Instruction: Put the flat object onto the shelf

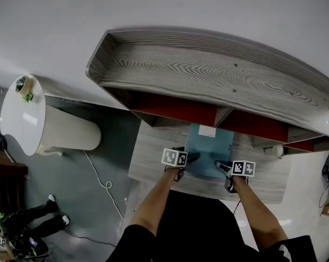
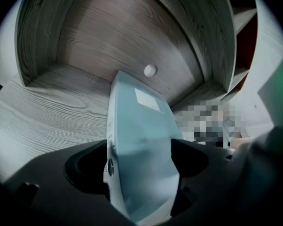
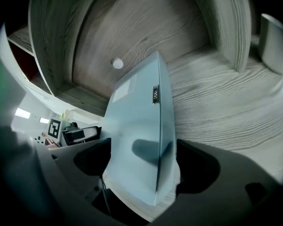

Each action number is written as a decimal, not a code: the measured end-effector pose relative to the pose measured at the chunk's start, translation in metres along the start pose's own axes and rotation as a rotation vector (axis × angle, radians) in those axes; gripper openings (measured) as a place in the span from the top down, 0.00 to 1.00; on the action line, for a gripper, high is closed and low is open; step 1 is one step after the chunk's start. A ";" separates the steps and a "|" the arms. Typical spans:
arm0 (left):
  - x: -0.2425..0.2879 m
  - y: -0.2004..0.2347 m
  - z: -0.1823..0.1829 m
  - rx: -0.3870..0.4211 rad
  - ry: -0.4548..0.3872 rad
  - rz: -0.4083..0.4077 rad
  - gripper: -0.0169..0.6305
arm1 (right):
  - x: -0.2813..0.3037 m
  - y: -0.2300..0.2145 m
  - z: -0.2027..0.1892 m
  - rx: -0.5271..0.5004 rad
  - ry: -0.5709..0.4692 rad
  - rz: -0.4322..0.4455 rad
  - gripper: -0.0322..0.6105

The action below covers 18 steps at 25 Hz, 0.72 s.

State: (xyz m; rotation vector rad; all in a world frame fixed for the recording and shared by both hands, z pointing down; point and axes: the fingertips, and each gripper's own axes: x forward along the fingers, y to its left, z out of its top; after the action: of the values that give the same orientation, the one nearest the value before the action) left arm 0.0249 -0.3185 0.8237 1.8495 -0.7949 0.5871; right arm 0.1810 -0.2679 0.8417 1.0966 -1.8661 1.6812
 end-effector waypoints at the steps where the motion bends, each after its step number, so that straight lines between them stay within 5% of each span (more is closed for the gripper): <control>1: -0.003 -0.001 -0.001 0.004 -0.009 0.003 0.36 | -0.005 0.002 0.002 -0.013 -0.010 0.003 0.28; 9: -0.060 -0.030 0.003 0.069 -0.194 0.008 0.36 | -0.057 0.016 0.011 -0.124 -0.110 0.040 0.28; 18: -0.149 -0.120 -0.008 0.126 -0.496 -0.070 0.37 | -0.111 0.063 -0.001 -0.233 -0.194 0.119 0.32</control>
State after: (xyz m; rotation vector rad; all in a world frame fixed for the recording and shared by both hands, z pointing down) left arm 0.0142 -0.2381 0.6502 2.1653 -1.0259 0.1303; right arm 0.2005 -0.2378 0.7192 1.1038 -2.2234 1.4138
